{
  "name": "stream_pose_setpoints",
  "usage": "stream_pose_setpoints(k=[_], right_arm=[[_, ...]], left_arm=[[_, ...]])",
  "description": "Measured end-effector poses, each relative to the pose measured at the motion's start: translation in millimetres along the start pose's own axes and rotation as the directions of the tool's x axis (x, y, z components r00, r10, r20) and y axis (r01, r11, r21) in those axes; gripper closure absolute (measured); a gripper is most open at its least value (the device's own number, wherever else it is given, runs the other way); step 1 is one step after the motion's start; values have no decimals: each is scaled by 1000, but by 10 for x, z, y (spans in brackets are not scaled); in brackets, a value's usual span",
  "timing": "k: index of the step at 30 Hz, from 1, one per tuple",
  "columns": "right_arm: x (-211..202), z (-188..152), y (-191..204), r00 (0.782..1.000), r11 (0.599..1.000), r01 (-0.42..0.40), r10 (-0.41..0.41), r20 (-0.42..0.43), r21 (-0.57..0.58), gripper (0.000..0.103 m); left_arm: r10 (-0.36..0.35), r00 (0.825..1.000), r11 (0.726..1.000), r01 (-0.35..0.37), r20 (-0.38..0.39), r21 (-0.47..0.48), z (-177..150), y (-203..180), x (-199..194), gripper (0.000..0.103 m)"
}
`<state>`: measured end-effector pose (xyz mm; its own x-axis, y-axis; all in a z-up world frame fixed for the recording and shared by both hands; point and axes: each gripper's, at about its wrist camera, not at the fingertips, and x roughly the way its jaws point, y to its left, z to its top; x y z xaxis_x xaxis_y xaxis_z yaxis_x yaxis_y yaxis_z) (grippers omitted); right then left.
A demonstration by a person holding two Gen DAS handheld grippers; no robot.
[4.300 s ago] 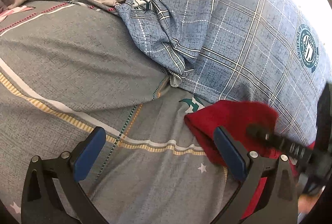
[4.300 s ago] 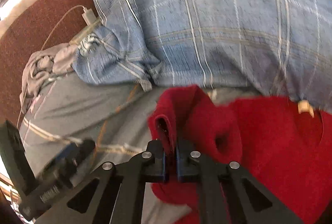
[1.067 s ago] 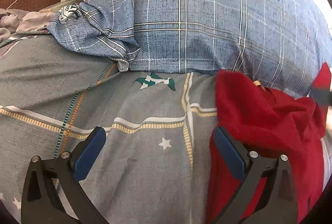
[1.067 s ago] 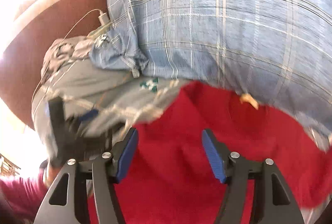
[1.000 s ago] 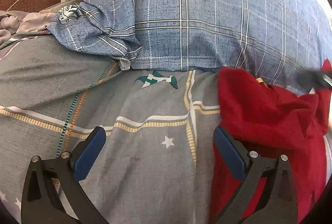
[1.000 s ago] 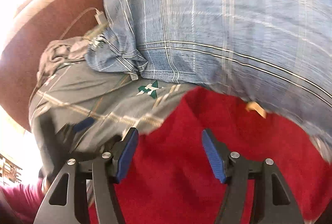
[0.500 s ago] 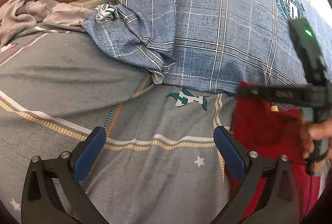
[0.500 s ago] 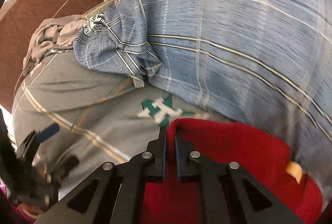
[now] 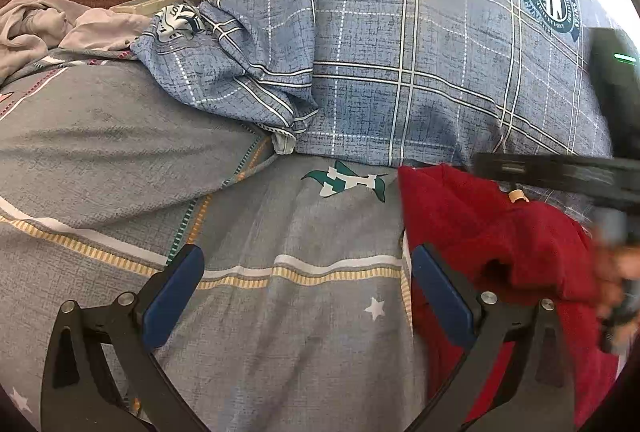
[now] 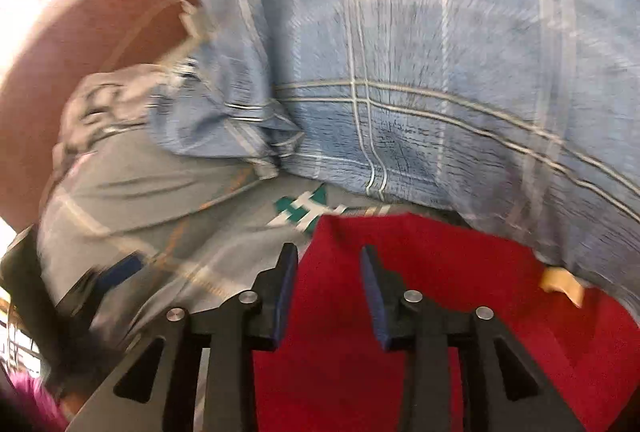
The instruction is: Fold small clothes
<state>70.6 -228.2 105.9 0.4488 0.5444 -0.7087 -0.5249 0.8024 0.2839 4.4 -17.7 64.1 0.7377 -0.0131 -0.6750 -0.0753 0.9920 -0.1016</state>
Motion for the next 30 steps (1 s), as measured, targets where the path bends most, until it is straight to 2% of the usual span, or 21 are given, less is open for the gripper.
stream_pose_setpoints(k=[4,7,10,12,15,18,19,22,24,26,28,29,30], right_arm=[[-312,-299,150,1000,999,-26,26,4,-42,64],[-374,-463,317,1000,997,-6,5,-15,-82,62],[-442,-654,316,999,999,-42,41,-34,-28,62],[-584,-880,236,999,999,-31,32,-23,20,57],[-911,-1199,-51,998,992,60,-62,8,113,53],[-1297,-1387,-458,978,958,191,-204,39,215,44],[-1406,-1423,-611,968,940,226,-246,49,255,42],[-1575,-1467,-1014,911,857,381,-413,18,347,40],[-1582,-1479,-1239,912,831,368,-411,14,417,40],[-1482,-1490,-1408,905,802,390,-424,-27,452,40],[-1349,-1488,-1506,899,789,412,-435,-59,457,44],[-1284,-1480,-1508,902,789,408,-426,-70,458,58],[-1212,-1474,-1509,908,798,399,-412,-75,452,81]], left_arm=[[24,1000,1000,-24,-7,-10,10,32,47,0],[6,1000,999,-7,-22,-32,46,64,84,0],[-11,999,999,9,-46,-44,99,43,119,0],[-50,996,998,46,-69,-52,138,2,157,0],[-90,990,995,85,-113,-51,201,-68,251,0],[-112,985,993,108,-132,-41,312,-156,358,0],[-116,985,993,112,-131,-42,336,-168,378,0],[-132,982,991,129,-133,-34,397,-260,467,0],[-145,978,989,145,-148,-13,406,-335,541,0],[-147,976,989,150,-163,4,386,-391,604,0],[-144,973,989,150,-182,17,356,-431,668,0],[-143,970,988,150,-195,22,337,-446,707,0],[-142,970,989,149,-199,23,331,-447,723,0]])
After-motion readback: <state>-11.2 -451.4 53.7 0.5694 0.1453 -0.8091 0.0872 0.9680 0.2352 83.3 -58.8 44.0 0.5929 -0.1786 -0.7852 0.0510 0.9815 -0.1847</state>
